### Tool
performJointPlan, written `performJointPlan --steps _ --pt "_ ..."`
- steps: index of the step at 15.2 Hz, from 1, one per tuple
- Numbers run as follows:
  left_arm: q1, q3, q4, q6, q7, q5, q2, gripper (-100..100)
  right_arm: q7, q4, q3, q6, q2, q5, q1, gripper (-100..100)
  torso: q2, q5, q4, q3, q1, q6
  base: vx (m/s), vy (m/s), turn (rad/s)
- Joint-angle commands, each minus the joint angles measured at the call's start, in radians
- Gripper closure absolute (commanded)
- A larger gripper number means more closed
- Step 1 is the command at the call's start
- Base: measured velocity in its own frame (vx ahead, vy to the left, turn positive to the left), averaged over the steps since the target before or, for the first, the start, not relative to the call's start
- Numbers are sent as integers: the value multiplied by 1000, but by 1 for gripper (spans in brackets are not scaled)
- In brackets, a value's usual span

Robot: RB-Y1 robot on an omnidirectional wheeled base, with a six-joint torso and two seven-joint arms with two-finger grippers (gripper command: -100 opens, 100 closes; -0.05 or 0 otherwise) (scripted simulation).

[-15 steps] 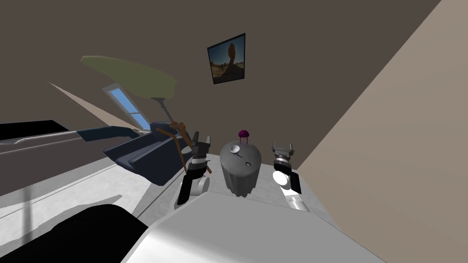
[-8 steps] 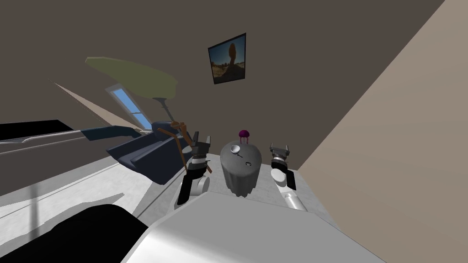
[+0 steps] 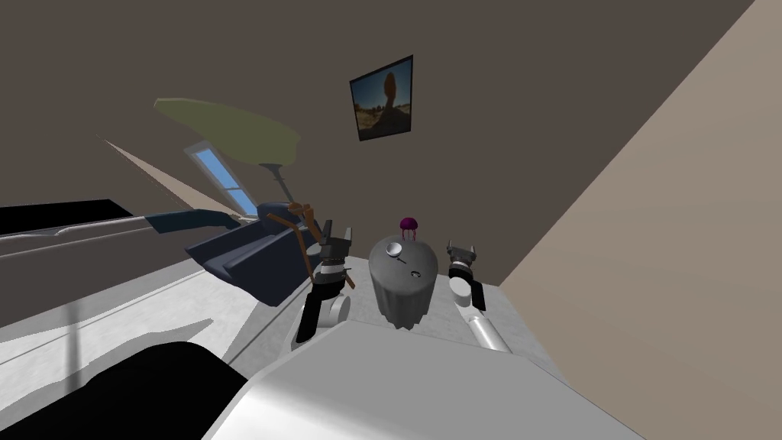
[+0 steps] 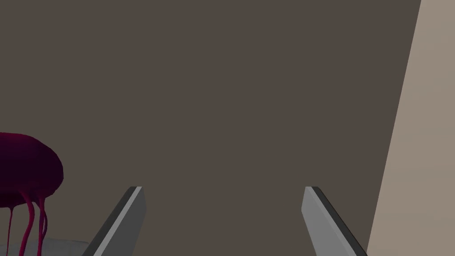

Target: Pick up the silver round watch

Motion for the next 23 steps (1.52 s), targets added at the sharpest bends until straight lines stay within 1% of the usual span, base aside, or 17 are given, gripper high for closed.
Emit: performJointPlan --steps 1,2,3,4,7,8,9,12,13,14,15,18,19,20,23 --pt "0 0 0 0 0 0 0 0 4 2 0 1 1 -50 -1 -100 0 0 0 0 0 0 0 0 0" --pt "0 0 0 0 0 0 0 0 4 2 0 1 1 -52 -1 -100 0 0 0 0 0 0 0 0 0" --pt "0 0 0 0 0 0 0 0 -2 53 17 -12 1 -88 -45 -100 0 0 0 0 0 0 -4 -4 36" --pt "0 0 0 0 0 0 0 0 -2 65 17 -12 1 -107 -45 -100 0 0 0 0 0 0 -7 -7 55" --pt "0 0 0 0 0 0 0 0 -2 65 17 -12 1 -166 -45 -100 0 0 0 0 0 0 -2 -2 9" --pt "0 0 0 0 0 0 0 0 -7 117 34 -25 1 -192 -90 -100 0 0 0 0 0 0 -5 -4 37" --pt "0 0 0 0 0 0 0 0 -7 128 34 -25 1 -212 -90 -100 0 0 0 0 0 0 -7 -7 49" --pt "0 0 0 0 0 0 0 0 -7 128 34 -25 1 -275 -90 -100 0 0 0 0 0 0 -2 -2 8" --pt "0 0 0 0 0 0 0 0 -7 128 34 -25 1 -281 -90 -100 0 0 0 0 0 0 0 0 0" --pt "0 0 0 0 0 0 0 0 -13 174 51 -37 1 -316 -134 -100 0 0 0 0 0 0 -4 -3 38" --pt "0 0 0 0 0 0 0 0 -13 191 51 -37 1 -334 -134 -100 0 0 0 0 0 0 -7 -7 60" --pt "0 0 0 0 0 0 0 0 -13 191 51 -37 1 -395 -134 -100 0 0 0 0 0 0 -2 -3 6" --pt "0 0 0 0 0 0 0 0 -19 246 69 -50 2 -418 -178 -100 0 0 0 0 0 0 -5 -4 30" --pt "0 0 0 0 0 0 0 0 -19 254 69 -50 2 -434 -178 -100 0 0 0 0 0 0 -7 -7 55" --pt "0 0 0 0 0 0 0 0 -19 254 69 -50 2 -502 -178 -100 0 0 0 0 0 0 -2 -2 10"
